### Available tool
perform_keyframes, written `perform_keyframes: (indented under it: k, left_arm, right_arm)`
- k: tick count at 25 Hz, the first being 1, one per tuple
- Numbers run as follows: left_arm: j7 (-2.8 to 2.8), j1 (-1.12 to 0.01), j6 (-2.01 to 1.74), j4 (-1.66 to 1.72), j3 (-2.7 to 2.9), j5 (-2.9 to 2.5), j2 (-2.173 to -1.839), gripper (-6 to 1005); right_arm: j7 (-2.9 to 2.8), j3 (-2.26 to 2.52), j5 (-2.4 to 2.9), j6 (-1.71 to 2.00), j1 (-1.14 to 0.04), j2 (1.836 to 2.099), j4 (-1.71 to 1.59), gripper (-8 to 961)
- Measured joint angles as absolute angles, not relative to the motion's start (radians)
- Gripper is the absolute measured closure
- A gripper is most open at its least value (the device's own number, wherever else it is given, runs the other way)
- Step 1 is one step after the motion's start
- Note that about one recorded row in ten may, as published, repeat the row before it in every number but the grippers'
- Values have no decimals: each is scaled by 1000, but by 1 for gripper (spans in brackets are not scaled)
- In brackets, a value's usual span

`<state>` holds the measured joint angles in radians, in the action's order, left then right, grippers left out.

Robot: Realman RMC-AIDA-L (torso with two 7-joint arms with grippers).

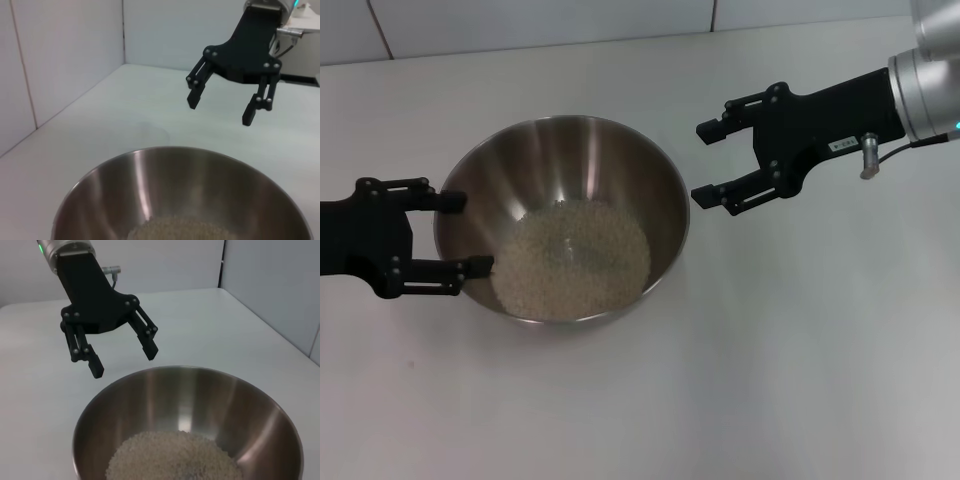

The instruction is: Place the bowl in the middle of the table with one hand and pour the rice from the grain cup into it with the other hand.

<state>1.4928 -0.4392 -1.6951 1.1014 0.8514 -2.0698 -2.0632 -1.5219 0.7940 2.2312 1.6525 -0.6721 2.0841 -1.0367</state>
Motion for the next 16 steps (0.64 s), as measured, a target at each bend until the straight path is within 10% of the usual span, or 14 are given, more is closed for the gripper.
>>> perform_keyframes:
  k: [16]
  left_arm:
    - [1532, -426, -1675, 1163, 864, -2090, -2066, 186]
  right_arm:
    - [-1525, 797, 2231, 1648, -661, 2083, -1034, 158]
